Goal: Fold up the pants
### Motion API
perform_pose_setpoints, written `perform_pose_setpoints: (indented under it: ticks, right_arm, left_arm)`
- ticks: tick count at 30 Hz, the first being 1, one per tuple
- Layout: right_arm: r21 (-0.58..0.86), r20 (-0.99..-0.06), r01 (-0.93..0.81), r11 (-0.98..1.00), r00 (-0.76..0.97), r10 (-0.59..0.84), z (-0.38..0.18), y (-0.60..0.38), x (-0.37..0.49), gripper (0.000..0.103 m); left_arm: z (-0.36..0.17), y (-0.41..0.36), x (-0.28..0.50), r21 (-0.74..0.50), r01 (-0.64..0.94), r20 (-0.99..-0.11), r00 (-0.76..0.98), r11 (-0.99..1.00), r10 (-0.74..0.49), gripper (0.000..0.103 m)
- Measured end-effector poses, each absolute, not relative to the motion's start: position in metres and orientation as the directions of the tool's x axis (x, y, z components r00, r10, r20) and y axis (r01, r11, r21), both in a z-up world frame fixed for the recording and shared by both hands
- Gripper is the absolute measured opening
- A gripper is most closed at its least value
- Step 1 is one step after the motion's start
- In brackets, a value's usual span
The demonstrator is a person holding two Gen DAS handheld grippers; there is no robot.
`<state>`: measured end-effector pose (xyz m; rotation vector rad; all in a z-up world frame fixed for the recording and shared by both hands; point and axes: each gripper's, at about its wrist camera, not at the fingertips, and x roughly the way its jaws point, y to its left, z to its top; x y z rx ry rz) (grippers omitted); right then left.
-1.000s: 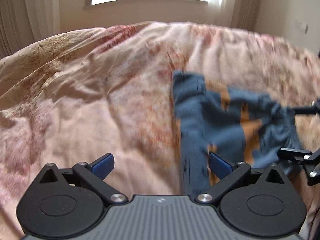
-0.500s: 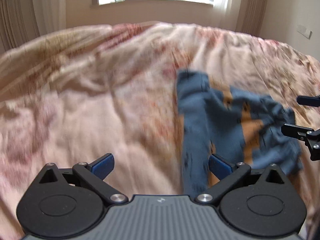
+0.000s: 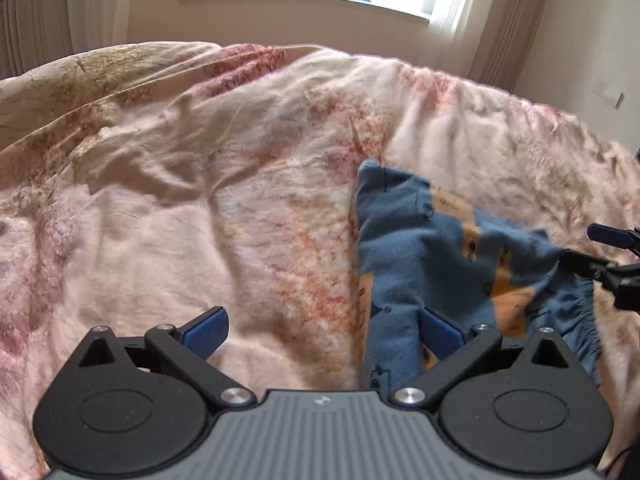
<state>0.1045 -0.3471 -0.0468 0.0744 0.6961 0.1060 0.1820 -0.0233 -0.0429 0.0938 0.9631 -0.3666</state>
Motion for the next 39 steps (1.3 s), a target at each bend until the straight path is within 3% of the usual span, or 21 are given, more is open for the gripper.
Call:
perform_pose_setpoints:
  ticks: [3, 8, 13, 15, 19, 29, 33, 39]
  right_arm:
    - [0.056, -0.749, -0.071, 0.996, 0.656, 0.089, -0.069, -0.340, 0.116, 0.102]
    - [0.128, -0.714, -0.040, 0.991, 0.690, 0.121, -0.056, -0.351, 0.111, 0.102]
    - [0.258, -0.708, -0.180, 0.949, 0.634, 0.312, -0.051, -0.347, 0.101, 0.102]
    - [0.249, -0.737, -0.253, 0.935, 0.577, 0.352, -0.053, -0.335, 0.097, 0.102]
    - [0.140, -0.818, -0.304, 0.942, 0.501, 0.283, -0.068, -0.313, 0.096, 0.102]
    - [0.187, -0.810, -0.283, 0.941, 0.498, 0.311, -0.068, -0.321, 0.097, 0.102]
    - [0.272, -0.767, -0.252, 0.929, 0.526, 0.367, -0.060, -0.335, 0.096, 0.102]
    - [0.378, -0.643, -0.157, 0.912, 0.665, 0.381, -0.054, -0.356, 0.113, 0.102]
  left_arm:
    - [-0.050, -0.025, 0.185, -0.073, 0.343, -0.835, 0.493, 0.936, -0.245, 0.103]
    - [-0.042, -0.022, 0.179, -0.083, 0.320, -0.841, 0.486, 0.944, -0.238, 0.103]
    - [-0.035, -0.022, 0.169, -0.079, 0.340, -0.847, 0.472, 0.937, -0.243, 0.103]
    - [-0.034, -0.025, 0.163, -0.071, 0.372, -0.850, 0.464, 0.925, -0.252, 0.103]
    - [-0.042, -0.038, 0.157, 0.013, 0.420, -0.863, 0.463, 0.907, -0.202, 0.103]
    - [-0.042, -0.036, 0.158, -0.006, 0.406, -0.866, 0.454, 0.914, -0.208, 0.103]
    - [-0.038, -0.035, 0.157, -0.015, 0.408, -0.856, 0.466, 0.913, -0.222, 0.103]
    - [-0.038, -0.031, 0.163, -0.192, 0.385, -0.826, 0.433, 0.903, -0.361, 0.103]
